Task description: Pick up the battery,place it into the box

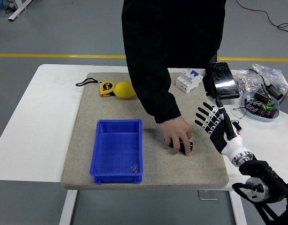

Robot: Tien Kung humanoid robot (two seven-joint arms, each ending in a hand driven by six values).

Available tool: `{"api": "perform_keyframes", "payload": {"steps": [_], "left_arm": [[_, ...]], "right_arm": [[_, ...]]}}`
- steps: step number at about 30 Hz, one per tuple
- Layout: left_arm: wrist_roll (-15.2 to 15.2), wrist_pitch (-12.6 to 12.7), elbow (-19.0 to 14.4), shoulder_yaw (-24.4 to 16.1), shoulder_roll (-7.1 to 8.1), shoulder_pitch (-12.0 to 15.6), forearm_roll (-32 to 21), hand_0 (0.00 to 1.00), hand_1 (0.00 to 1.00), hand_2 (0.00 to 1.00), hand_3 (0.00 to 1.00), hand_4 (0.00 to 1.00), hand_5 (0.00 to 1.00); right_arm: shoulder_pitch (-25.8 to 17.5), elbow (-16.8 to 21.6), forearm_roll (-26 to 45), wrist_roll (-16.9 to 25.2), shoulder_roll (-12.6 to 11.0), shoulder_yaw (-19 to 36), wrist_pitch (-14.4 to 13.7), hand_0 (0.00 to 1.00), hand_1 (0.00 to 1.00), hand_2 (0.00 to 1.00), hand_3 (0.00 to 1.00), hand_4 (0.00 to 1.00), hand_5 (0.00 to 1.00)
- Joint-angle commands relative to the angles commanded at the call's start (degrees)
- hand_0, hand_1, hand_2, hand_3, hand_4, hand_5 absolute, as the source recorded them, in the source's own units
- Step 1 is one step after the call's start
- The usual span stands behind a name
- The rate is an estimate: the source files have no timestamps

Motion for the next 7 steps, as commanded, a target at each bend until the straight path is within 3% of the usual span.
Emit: {"api": "perform_keyframes", "payload": {"steps": [7], "left_arm": [[-0.1, 0.0, 0.0, 0.3, 0.01, -0.1, -0.4, 0.719, 0.674, 0.680, 0.585, 0.631, 0.545]], "right_arm": [[0.0, -0.2, 0.0, 0.1, 0.1, 0.0, -0.2, 0.868, 0.866, 0.868, 0.882, 0.998, 0.829]]}}
